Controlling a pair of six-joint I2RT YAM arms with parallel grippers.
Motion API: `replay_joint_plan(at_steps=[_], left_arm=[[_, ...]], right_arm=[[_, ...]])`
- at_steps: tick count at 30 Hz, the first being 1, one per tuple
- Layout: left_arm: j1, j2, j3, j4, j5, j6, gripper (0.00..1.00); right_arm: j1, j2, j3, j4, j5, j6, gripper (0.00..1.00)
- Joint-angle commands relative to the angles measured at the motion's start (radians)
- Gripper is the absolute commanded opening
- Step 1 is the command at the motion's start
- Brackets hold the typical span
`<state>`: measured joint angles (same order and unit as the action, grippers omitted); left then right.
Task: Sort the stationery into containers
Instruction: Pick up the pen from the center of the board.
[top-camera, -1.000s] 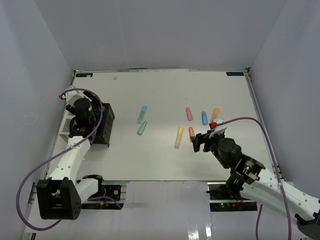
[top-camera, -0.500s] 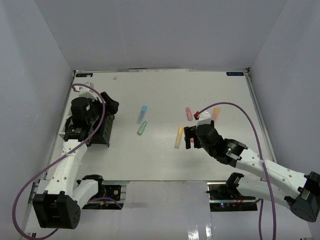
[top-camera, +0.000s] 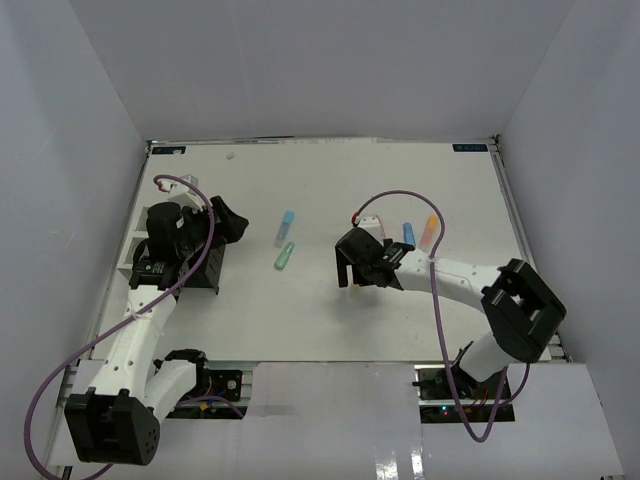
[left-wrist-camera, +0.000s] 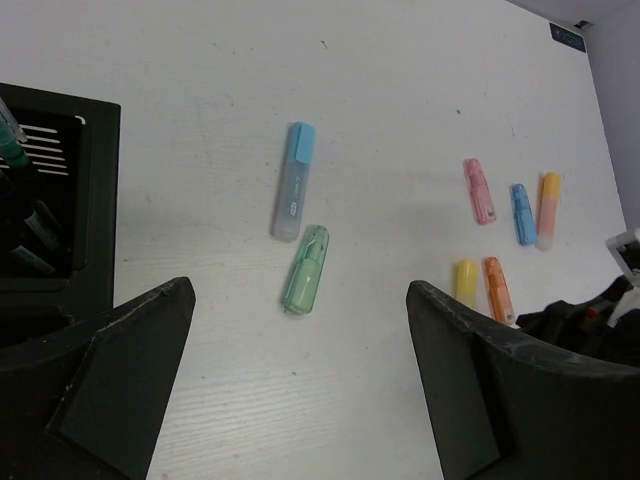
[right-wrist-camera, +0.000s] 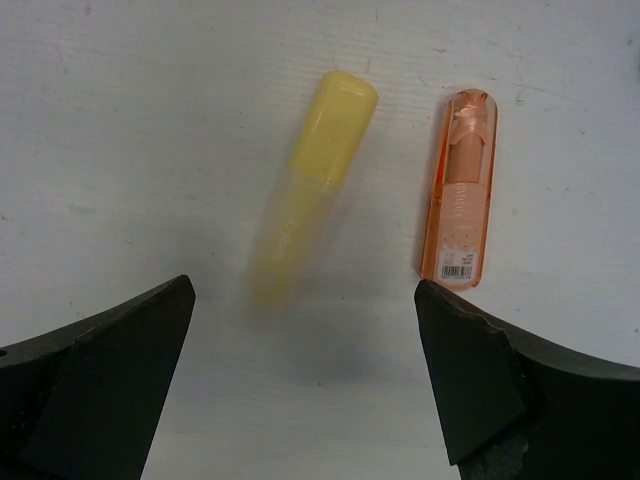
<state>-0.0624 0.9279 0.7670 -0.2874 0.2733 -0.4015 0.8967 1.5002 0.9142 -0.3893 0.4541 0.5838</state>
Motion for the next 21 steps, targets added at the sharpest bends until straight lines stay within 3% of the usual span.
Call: replay_joint_plan(at_steps=[1,5,11,17,20,21], left_arm=[[-0.001,-0.011,-0.005,0.002,0.046,-0.007,0.98],[-0.001,-0.009,-0.006,0.002,0.053,-0.008,0.98],[-0.001,0.008,-0.003,0.008,0.087,-0.013,0.98],[-0.001,0.042,0.008,0.014,0.182,-0.046,0.98],[-0.002,0.029,-0.001,0.019,0.198,-0.086,0.98],[-0.007,0.025,-0.005,0.021,0.205,-0.095,0.98]], right_arm=[[-0.013,0.075,0.057,0.018,-0.006,0.077,0.98],[-0.016,0.132,0.054,0.039,0.008,0.103,1.00],[-0.021,0.199,0.054,0.063,0.014,0.123,0.88],[-0.025,0.229,0.045,0.069,0.018,0.126,0.61],[-0.025,0.209,0.019,0.075,0.032,0.117,0.41],[-0.025,0.194,0.005,0.075,0.035,0.110,0.28]])
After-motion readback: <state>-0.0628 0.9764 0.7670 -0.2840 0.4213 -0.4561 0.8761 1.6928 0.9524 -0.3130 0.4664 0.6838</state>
